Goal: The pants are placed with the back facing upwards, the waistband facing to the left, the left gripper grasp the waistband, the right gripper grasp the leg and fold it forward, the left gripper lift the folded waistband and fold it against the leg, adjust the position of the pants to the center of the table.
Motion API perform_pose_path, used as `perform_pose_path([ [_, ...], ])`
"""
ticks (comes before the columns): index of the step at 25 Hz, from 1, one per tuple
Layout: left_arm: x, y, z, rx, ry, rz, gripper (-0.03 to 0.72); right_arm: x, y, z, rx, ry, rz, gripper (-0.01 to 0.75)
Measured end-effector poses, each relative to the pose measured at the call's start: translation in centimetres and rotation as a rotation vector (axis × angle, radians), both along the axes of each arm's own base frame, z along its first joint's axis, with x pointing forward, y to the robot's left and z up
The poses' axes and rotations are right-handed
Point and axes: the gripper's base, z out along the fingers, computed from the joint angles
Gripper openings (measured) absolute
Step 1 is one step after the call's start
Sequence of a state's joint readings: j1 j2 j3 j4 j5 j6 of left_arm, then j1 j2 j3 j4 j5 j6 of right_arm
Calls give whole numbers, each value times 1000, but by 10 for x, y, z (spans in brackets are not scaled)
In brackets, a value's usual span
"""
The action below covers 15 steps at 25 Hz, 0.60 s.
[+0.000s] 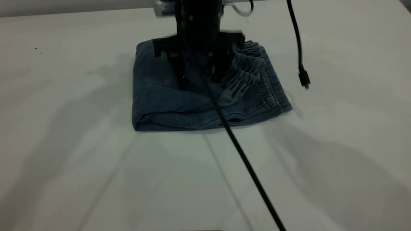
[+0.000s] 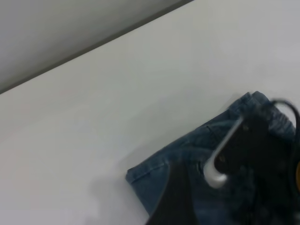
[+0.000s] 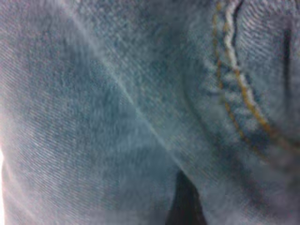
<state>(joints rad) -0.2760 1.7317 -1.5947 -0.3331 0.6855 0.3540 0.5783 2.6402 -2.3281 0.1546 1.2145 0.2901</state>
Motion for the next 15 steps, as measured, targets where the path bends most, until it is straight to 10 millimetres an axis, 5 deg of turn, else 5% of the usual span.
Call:
perform_pose_path([
  [7,-31,7,37,-2,-29,-29,590,9,1,97,77,-244,106,469],
  [15,-78,17,70,19,19,-89,590,-26,-21,237,174,-501,227,469],
])
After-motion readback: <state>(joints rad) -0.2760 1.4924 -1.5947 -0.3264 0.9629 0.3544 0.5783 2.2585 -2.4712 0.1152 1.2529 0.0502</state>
